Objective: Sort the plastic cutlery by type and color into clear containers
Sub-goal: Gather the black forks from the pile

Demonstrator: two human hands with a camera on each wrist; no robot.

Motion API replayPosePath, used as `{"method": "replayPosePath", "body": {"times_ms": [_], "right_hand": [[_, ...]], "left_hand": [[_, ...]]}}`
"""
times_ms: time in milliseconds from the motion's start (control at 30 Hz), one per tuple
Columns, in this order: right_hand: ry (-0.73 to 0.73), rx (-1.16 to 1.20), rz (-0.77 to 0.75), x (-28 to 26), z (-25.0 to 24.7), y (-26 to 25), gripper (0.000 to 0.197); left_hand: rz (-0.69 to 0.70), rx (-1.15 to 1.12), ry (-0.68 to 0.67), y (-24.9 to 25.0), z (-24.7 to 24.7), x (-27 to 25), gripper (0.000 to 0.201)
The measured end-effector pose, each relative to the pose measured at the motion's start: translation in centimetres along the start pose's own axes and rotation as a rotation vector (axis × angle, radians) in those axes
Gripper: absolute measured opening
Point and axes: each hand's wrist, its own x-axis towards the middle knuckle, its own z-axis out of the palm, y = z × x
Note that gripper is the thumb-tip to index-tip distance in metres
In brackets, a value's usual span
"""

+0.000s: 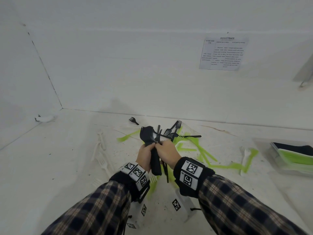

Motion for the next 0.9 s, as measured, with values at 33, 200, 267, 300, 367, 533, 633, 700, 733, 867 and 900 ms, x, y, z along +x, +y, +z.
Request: {"method": "replayPosePath", "body": {"times_ms": [33,200,267,300,367,533,633,700,733,867,900], "right_hand": [[-0.004,-0.014,-0.006,-0.1,-0.2,0.0,0.025],[-0.002,-0.165,-0.013,-0.8,-1.4,0.2,0.029],[0.021,-0.101,-0.027,-1.0,-1.8,0.5,0.022],[0.013,-0.084,-0.028,-1.0,-2.0,0.6,0.022],[-0.061,-0.059,-0.006,-1.3,-2.6,0.7,0.018],[-0.093,0.258,0.192,-2.1,-4.0,0.9,0.021],[-0.04,0.283,0.168,-2.1,-4.8,1.3,0.023],[-0.007,0.228,0.106,-1.9,-4.9,1.8,0.033],[0.013,0.195,0.082,-1.9,-4.8,2.0,0.034],[0.064,0.143,0.041,-1.5,-4.3,3.3,0.034],[0.068,0.125,0.035,-1.5,-4.3,3.4,0.035]], "left_hand": [[0.003,0.015,0.008,-0.1,0.1,0.0,0.031],[0.042,0.141,-0.018,-0.3,1.1,-0.5,0.017],[0.064,0.159,0.008,-0.6,1.5,-0.7,0.019],[0.076,0.147,0.03,-0.8,1.6,-0.4,0.024],[0.097,0.152,0.079,-1.0,2.0,-0.4,0.026],[0.113,0.201,0.085,-1.9,2.7,-0.5,0.035],[0.093,0.148,0.081,-2.3,3.5,-1.0,0.032],[0.085,0.123,0.041,-2.5,4.3,-1.6,0.024],[0.087,0.117,0.026,-2.7,4.5,-1.7,0.023],[0.108,0.11,0.012,-2.9,5.0,-2.0,0.009],[0.11,0.111,0.012,-2.9,5.0,-2.1,0.008]]}}
